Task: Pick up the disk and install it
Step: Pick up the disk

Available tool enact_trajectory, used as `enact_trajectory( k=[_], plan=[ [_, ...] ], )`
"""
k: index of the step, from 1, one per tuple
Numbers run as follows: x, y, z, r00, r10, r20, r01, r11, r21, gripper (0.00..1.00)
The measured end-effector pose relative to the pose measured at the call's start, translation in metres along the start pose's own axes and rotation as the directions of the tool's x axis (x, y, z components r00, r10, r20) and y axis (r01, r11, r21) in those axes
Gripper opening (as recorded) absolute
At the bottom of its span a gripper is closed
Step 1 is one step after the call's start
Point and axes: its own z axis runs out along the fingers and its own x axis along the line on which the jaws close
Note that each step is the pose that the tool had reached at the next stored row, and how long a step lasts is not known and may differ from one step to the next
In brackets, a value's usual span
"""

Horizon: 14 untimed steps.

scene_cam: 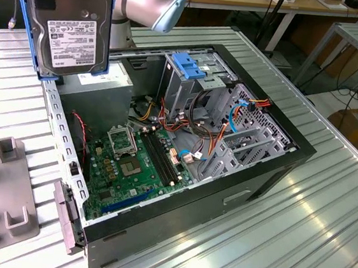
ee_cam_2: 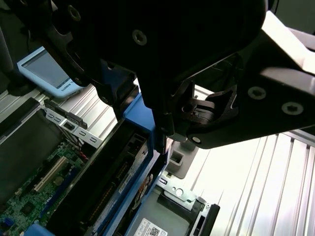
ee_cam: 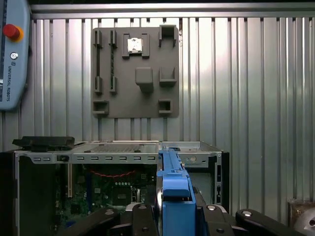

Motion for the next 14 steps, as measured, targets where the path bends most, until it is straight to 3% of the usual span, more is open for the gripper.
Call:
enact_trajectory(
  k=[6, 14],
  plan=[
    [0.0005, -0.0132, 0.0001, 1.0, 0.0, -0.0001, 0.0, 1.0, 0.0, 0.37],
    [0.0082, -0.0198, 0.0005, 1.0, 0.0, 0.0, 0.0, 1.0, 0.0001, 0.37]
  ],
)
